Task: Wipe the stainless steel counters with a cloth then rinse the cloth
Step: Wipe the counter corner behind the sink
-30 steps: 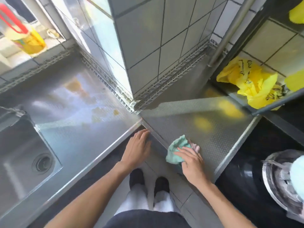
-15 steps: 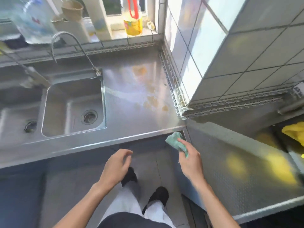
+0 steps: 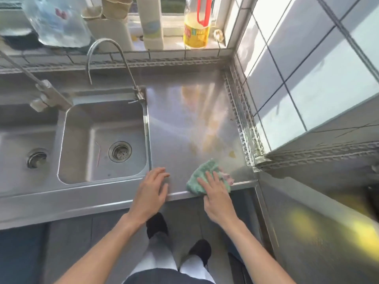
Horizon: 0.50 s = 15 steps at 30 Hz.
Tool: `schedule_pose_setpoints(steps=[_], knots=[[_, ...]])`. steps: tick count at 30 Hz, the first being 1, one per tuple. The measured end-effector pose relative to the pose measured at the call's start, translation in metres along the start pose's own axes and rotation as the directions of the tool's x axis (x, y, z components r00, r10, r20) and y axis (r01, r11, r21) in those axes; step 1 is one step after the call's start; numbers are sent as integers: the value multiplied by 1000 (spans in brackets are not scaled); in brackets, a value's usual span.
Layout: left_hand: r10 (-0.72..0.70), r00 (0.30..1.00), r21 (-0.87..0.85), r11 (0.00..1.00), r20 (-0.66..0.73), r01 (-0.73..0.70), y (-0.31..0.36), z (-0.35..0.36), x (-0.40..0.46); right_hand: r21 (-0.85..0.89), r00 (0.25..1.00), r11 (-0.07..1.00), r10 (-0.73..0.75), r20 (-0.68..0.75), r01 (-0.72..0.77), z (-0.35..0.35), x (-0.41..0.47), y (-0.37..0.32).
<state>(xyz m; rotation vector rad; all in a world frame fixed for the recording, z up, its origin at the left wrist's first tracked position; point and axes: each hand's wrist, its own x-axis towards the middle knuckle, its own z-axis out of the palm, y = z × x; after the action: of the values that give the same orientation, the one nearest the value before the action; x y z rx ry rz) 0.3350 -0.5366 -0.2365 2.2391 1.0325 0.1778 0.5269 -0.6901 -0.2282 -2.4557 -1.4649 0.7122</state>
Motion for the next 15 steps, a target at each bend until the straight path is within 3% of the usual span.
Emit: schedule_pose_setpoints(steps=[2, 4, 10, 15], knots=[[21, 1000, 30, 999, 6, -21, -4, -1, 24, -158, 1000, 987, -3, 20, 6, 16, -2, -3], [34, 999, 49, 998, -8, -33, -10, -3, 51, -198, 1000, 980, 18, 5, -16, 19, -1, 4], [-2, 999, 91, 996, -50, 7, -12, 2, 138, -147, 943, 931, 328, -55, -333, -14, 43, 50], [10, 993, 204, 979, -121, 15, -17, 28, 152, -93, 931, 927, 361, -51, -365, -27, 111, 47]])
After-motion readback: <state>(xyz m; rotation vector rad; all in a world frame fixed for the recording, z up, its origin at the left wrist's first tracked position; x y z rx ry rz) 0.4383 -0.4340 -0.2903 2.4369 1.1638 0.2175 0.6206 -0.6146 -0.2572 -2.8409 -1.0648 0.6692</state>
